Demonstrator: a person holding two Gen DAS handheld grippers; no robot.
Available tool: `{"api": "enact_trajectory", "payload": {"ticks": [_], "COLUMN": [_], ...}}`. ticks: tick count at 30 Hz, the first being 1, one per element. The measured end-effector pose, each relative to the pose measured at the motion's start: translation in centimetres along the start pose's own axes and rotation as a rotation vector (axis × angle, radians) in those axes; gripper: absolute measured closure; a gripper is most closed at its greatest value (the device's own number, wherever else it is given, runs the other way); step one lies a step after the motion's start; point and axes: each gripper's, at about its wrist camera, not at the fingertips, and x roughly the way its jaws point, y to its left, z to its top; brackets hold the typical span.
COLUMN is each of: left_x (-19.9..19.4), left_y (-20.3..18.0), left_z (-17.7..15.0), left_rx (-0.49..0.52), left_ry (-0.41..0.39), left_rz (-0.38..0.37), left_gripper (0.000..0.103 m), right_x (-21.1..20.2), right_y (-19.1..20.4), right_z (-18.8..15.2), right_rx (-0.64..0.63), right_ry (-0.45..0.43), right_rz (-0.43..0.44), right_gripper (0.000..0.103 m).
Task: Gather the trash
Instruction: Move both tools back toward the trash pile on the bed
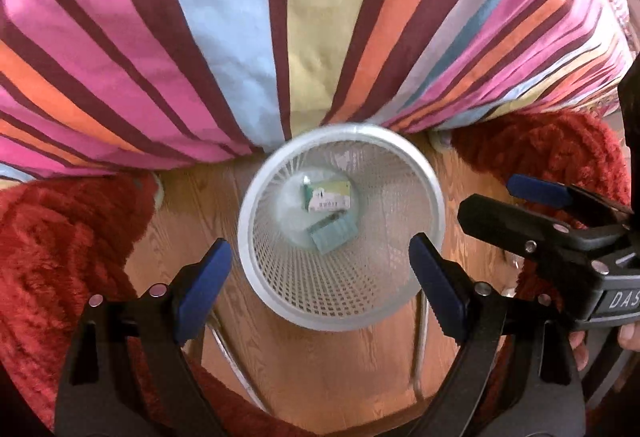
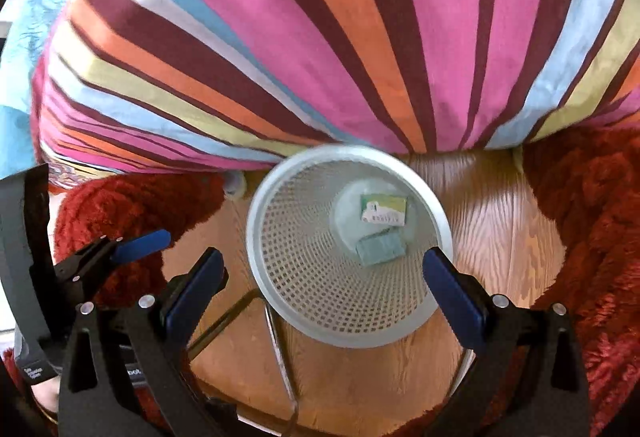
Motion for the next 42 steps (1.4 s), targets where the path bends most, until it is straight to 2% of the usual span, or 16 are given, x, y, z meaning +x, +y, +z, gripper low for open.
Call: {"api": "enact_trajectory", "payload": {"ticks": [6, 12, 15, 21, 25, 34, 42], "left_x": [-4.9, -9.8, -12.4, -16.8, -18.4, -19.1, -18.4], "left_y": [0.5, 2.0, 2.8, 3.7, 3.5, 2.6, 1.2], "left_z": [0.1, 1.4, 2.8, 6.1, 8.5, 13.3, 18.9], "left_rx": [0.003, -0.042, -0.062, -0.096, -0.098, -0.051, 0.044], "left_ry": [-0.161, -0.307, -0.385, -0.52, -0.561, -0.593, -0.582], "left_rz": [0.007, 0.043, 0.064, 0.075, 0.072, 0.043, 0.085], "left_gripper": [0.015, 0.015, 0.015, 0.015, 0.015, 0.015, 0.015], "right_x": [-5.5, -12.7, -15.1, -17.2, -17.4, -18.5, -17.4], "right_y": [1.1, 1.9, 1.9, 1.5, 2.1, 3.9, 4.7], "right_z": [0.4, 1.5, 2.8, 4.9, 5.9, 11.0, 15.3], "right_rx": [-0.077, -0.141, -0.152, -0.163, -0.185, -0.271, -0.351], "right_ry": [-0.199, -0.509, -0.587, -0.644, -0.663, -0.695, -0.685], "right_rz": [-0.015, -0.02, -0.012, 0.004, -0.019, -0.101, -0.206], "right_gripper": [0.008, 0.008, 0.008, 0.008, 0.008, 0.008, 0.008]}}
